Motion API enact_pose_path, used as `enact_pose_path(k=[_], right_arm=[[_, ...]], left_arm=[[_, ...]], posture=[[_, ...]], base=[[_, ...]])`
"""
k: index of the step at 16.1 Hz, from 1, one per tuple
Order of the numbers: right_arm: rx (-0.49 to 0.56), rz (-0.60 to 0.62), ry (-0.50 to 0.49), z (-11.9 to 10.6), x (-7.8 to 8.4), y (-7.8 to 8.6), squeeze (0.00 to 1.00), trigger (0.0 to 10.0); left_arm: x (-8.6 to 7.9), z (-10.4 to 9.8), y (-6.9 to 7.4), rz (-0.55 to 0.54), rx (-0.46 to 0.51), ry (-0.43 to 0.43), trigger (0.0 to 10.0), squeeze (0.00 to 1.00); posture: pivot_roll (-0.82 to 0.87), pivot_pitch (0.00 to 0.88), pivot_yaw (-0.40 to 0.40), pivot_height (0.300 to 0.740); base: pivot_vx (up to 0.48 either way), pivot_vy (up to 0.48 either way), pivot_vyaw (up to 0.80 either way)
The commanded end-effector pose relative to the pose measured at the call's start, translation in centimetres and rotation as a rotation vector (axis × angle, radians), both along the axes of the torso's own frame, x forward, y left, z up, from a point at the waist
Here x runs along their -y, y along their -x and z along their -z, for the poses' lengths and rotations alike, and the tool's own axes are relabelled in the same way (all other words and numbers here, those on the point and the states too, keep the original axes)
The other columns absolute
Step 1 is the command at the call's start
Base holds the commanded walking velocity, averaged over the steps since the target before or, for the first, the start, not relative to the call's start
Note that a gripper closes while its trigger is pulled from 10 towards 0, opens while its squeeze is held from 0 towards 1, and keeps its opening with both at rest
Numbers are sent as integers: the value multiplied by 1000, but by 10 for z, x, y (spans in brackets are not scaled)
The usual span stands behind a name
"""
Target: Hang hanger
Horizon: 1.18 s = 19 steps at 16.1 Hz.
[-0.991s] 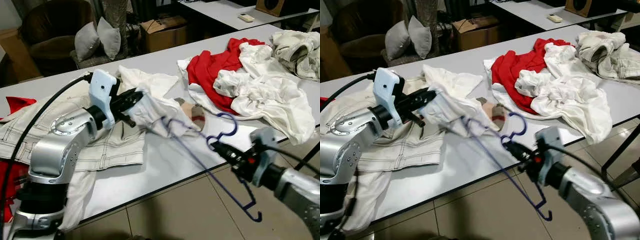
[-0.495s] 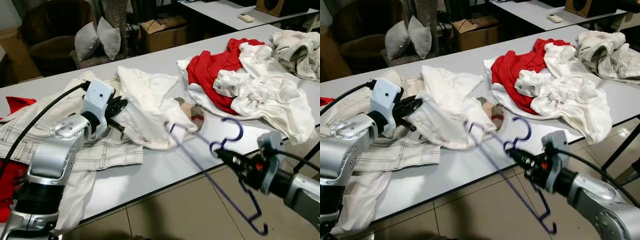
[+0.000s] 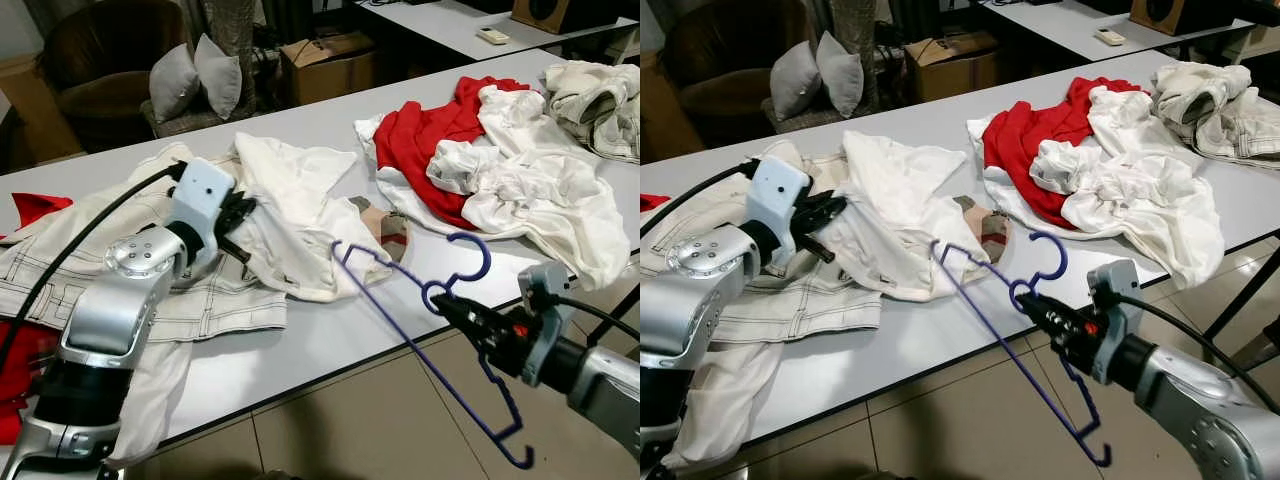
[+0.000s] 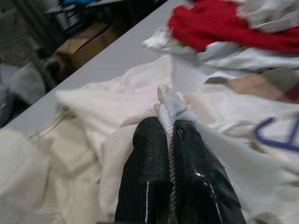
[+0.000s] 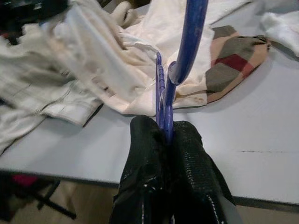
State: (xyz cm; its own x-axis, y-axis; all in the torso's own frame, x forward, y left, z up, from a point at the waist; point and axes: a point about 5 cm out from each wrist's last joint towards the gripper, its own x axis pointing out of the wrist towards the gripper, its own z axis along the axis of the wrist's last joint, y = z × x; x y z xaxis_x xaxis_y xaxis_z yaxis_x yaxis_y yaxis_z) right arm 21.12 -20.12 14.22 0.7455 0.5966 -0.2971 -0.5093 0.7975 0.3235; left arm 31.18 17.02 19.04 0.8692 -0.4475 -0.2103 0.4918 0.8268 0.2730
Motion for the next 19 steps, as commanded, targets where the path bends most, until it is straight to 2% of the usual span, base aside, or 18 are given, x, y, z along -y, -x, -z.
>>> enact_pose_path(k=[1,4,7,8,13,15,17,19], right_arm=[[3,54,-14,-1,5,-5,0,10000],[4,68,-119,4,0,-14,0,10000],[-50,66,-153,16,-4,-22,0,10000],[-43,91,-191,14,-4,-27,0,10000],[-18,179,-251,11,3,-44,0,10000],[-29,270,-279,12,11,-57,0,10000],[8,275,-372,-1,11,-66,0,10000],[46,263,-408,-8,10,-72,0,10000]], left_arm=[[2,-6,5,55,8,-6,0,0],[12,1,25,256,-58,-53,0,0],[12,3,29,260,-75,-52,0,0],[11,3,31,266,-82,-49,0,0],[5,-8,24,162,-13,24,0,0],[1,-23,17,86,65,91,0,0],[-10,-38,10,-19,172,116,0,0],[-8,-36,12,2,161,107,0,0]], posture=[[-187,0,123,740],[-185,0,128,740],[-178,0,126,740],[-176,0,125,740],[-182,0,116,740],[-176,0,106,740],[-173,0,100,740],[-170,0,95,740]], base=[[0,0,0],[0,0,0],[0,0,0],[0,0,0],[0,0,0],[0,0,0],[0,0,0],[0,0,0]])
